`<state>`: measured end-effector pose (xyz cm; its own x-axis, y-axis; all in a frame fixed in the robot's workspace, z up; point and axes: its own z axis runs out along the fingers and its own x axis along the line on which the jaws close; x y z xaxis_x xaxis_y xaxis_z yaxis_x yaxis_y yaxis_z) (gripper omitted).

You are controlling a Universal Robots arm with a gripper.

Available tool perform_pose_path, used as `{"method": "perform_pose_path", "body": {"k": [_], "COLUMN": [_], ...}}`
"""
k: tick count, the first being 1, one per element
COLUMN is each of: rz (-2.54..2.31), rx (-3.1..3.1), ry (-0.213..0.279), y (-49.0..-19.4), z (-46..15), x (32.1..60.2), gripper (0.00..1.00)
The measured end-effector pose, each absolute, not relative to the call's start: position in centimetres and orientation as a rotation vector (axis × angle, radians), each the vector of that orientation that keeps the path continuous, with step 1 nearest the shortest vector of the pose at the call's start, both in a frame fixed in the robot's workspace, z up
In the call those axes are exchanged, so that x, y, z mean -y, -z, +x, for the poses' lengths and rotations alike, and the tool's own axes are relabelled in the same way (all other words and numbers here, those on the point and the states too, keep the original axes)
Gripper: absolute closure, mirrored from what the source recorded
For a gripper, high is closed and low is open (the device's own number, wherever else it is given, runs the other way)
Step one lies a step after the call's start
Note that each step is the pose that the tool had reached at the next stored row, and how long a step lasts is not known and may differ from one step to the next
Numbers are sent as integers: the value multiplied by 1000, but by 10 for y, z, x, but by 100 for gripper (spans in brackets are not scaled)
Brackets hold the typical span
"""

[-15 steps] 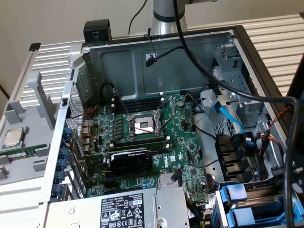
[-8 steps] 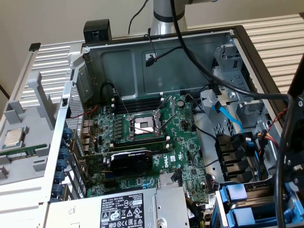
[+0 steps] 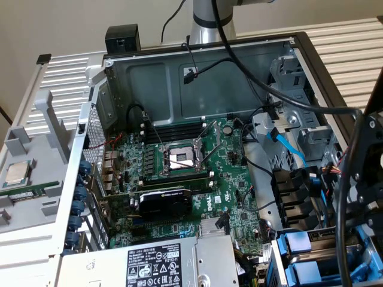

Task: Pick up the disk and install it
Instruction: 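Insert the first disk wire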

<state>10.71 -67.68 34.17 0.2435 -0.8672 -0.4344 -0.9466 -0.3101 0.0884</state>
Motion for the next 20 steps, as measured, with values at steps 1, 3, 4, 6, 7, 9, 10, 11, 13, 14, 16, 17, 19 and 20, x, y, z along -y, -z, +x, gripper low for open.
{"method": "perform_pose_path", "body": {"k": [1, 3, 4, 6, 7, 9, 10, 11, 13, 14, 16, 17, 19, 20], "rz": [-2321, -2326, -2328, -2334, -2337, -2343, -2347, -2351, -2358, -2361, -2368, -2372, -2378, -2380], "rx": [-1718, -1721, -1722, -1726, -1728, -1733, -1736, -1739, -1744, -1747, -1753, -1757, -1762, -1764], "ry": [-604, -590, -584, -569, -562, -548, -541, -533, -519, -512, -499, -493, -483, -480], "y": [-342, -344, -345, -346, -347, -347, -348, -348, -348, -349, -349, -349, -349, -349], "z": [106, 105, 104, 102, 101, 100, 100, 99, 98, 98, 98, 98, 98, 98], "x": [676, 676, 675, 675, 674, 673, 673, 672, 671, 670, 668, 667, 665, 664], "gripper": [84, 84, 84, 84, 84, 84, 84, 84, 84, 84, 84, 84, 84, 84]}}
